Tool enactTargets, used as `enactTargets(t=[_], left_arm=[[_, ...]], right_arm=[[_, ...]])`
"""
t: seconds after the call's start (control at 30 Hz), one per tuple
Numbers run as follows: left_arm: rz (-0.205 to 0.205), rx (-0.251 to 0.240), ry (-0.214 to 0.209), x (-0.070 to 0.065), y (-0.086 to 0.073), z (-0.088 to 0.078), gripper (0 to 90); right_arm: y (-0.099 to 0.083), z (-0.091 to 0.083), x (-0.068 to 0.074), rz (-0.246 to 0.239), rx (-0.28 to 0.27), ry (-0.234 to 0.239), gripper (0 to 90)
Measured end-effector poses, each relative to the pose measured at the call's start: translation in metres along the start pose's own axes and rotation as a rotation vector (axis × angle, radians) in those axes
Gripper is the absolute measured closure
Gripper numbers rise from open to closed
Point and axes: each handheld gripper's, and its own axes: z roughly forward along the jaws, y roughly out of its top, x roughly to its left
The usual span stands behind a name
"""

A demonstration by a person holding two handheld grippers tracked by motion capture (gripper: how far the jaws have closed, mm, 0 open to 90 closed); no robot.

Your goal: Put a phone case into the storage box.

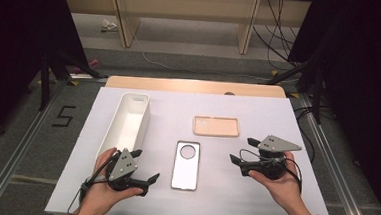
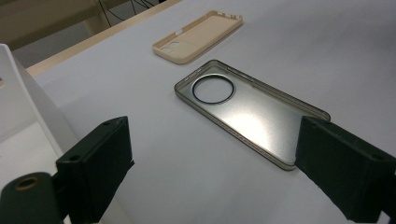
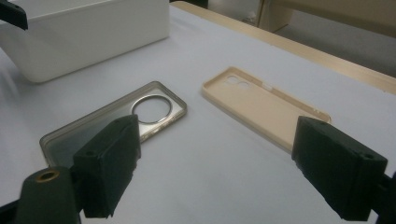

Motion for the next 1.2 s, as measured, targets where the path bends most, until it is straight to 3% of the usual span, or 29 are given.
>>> enactTargets(t=[0.2, 0.37, 0.4, 0.43, 0.47, 0.57, 0.6, 0.67, 0.7, 0.73, 0.77, 0.8, 0.83, 0.87, 0.93, 1.03, 1.2], left_arm=[[0.010, 0.014, -0.009, -0.002, 0.001, 0.002, 11.1], [0.057, 0.044, -0.023, -0.007, 0.011, 0.007, 15.2], [0.090, 0.077, -0.040, -0.010, 0.015, 0.010, 15.6], [0.090, 0.077, -0.040, -0.010, 0.015, 0.010, 15.6], [0.148, 0.122, -0.066, -0.014, 0.018, 0.016, 15.6], [0.214, 0.193, -0.101, -0.020, 0.021, 0.026, 15.9], [0.214, 0.193, -0.101, -0.020, 0.021, 0.026, 16.0], [0.301, 0.270, -0.140, -0.028, 0.024, 0.038, 17.4], [0.301, 0.270, -0.140, -0.028, 0.024, 0.038, 17.6], [0.340, 0.311, -0.163, -0.032, 0.028, 0.045, 17.5], [0.340, 0.311, -0.163, -0.032, 0.028, 0.045, 17.6], [0.382, 0.348, -0.176, -0.036, 0.032, 0.053, 17.8], [0.382, 0.348, -0.176, -0.036, 0.032, 0.053, 17.9], [0.430, 0.375, -0.179, -0.041, 0.035, 0.059, 18.3], [0.452, 0.390, -0.186, -0.043, 0.037, 0.063, 18.6], [0.522, 0.440, -0.208, -0.049, 0.042, 0.072, 18.8], [0.583, 0.487, -0.227, -0.058, 0.044, 0.085, 19.6]], right_arm=[[0.000, 0.000, 0.000, 0.000, 0.000, -0.002, 16.4], [0.000, 0.000, 0.000, 0.005, 0.005, -0.002, 16.4], [0.000, 0.001, -0.001, 0.005, 0.007, -0.003, 16.4], [-0.001, 0.001, -0.001, 0.006, 0.005, -0.003, 16.4], [-0.001, 0.001, -0.001, 0.008, 0.006, -0.004, 16.4], [-0.001, 0.001, -0.001, 0.009, 0.007, -0.004, 16.3], [-0.001, 0.001, -0.001, 0.009, 0.007, -0.004, 16.3], [0.000, 0.001, -0.001, 0.008, 0.010, -0.003, 16.4], [0.000, 0.001, -0.001, 0.008, 0.010, -0.003, 16.4], [0.000, 0.002, -0.001, 0.007, 0.010, 0.001, 16.4], [0.000, 0.002, -0.001, 0.007, 0.010, 0.001, 16.4], [0.000, 0.002, -0.001, 0.004, 0.012, 0.001, 16.4], [0.000, 0.002, -0.001, 0.004, 0.012, 0.001, 16.4], [0.000, 0.002, -0.001, 0.006, 0.009, 0.000, 16.4], [0.000, 0.001, -0.001, 0.003, 0.006, 0.000, 16.3], [0.000, 0.000, -0.002, 0.005, 0.001, -0.002, 16.3], [0.000, 0.000, -0.003, 0.008, 0.000, -0.001, 16.3]])
